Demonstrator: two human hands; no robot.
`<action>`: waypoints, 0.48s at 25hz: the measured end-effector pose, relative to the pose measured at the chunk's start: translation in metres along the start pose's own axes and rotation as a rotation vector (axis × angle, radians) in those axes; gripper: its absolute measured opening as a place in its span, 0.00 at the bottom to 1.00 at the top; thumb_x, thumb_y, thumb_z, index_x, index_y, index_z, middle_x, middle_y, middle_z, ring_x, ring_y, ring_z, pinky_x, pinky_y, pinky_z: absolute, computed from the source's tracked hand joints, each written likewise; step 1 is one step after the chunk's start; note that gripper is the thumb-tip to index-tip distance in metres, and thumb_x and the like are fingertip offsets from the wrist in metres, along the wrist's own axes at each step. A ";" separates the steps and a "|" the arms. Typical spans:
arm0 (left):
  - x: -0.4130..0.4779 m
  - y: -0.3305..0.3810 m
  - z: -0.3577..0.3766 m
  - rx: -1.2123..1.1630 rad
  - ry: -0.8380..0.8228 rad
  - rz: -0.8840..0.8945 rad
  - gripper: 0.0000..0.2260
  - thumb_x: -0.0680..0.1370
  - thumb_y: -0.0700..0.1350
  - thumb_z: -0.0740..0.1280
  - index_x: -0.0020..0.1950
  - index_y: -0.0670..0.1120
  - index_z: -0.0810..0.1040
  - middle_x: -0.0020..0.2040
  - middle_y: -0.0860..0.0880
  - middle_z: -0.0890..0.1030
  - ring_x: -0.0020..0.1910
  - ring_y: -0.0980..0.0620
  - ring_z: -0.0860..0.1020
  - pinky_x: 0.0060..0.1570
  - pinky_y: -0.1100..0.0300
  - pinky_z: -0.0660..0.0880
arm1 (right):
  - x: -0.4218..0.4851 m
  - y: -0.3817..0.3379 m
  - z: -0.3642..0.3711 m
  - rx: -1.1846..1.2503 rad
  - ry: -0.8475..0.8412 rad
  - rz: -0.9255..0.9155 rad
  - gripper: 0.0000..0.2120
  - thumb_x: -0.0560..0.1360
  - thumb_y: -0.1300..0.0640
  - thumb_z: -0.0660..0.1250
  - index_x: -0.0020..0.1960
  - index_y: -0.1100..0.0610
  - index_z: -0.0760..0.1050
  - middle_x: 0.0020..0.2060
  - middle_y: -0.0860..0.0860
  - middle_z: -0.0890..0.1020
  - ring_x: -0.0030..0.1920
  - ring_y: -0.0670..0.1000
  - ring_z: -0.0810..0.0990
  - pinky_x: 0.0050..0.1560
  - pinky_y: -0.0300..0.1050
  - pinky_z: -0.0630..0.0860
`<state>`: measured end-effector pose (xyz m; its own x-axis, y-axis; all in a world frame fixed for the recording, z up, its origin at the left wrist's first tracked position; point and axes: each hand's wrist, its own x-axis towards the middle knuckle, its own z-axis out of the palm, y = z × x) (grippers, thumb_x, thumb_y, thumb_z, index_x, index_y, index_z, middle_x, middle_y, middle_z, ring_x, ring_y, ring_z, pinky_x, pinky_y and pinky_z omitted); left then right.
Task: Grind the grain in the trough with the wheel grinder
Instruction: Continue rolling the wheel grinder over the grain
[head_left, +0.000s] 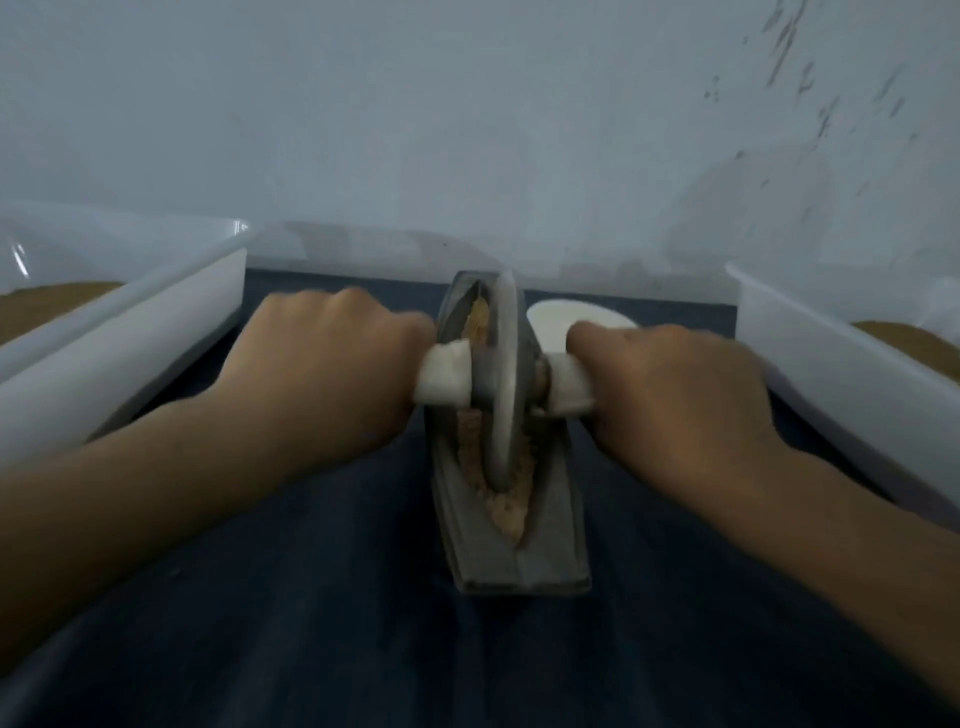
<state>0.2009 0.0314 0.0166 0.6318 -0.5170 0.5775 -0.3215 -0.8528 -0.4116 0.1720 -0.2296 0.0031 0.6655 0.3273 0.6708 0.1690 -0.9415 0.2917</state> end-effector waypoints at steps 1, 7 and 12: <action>0.005 0.003 -0.003 -0.004 -0.071 -0.042 0.03 0.68 0.52 0.62 0.37 0.54 0.72 0.28 0.54 0.59 0.22 0.48 0.64 0.27 0.65 0.52 | 0.008 -0.003 0.002 0.006 -0.017 0.020 0.09 0.68 0.55 0.66 0.42 0.49 0.65 0.29 0.43 0.55 0.29 0.52 0.59 0.29 0.38 0.48; 0.047 0.002 -0.005 -0.048 -0.263 -0.079 0.07 0.74 0.47 0.67 0.51 0.51 0.79 0.41 0.47 0.76 0.38 0.42 0.77 0.35 0.54 0.68 | 0.043 0.001 0.007 -0.003 -0.279 0.041 0.06 0.75 0.53 0.68 0.50 0.50 0.73 0.38 0.51 0.77 0.38 0.60 0.76 0.33 0.45 0.65; 0.001 0.009 -0.004 -0.053 -0.118 -0.147 0.04 0.69 0.49 0.66 0.39 0.52 0.72 0.30 0.53 0.64 0.24 0.49 0.65 0.26 0.62 0.57 | 0.025 -0.005 0.000 -0.060 -0.040 -0.028 0.08 0.68 0.56 0.69 0.43 0.51 0.70 0.30 0.51 0.75 0.28 0.59 0.75 0.30 0.38 0.48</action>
<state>0.1962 0.0231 0.0166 0.7517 -0.3772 0.5410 -0.2545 -0.9227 -0.2897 0.1881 -0.2170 0.0183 0.6899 0.3491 0.6342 0.1450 -0.9249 0.3515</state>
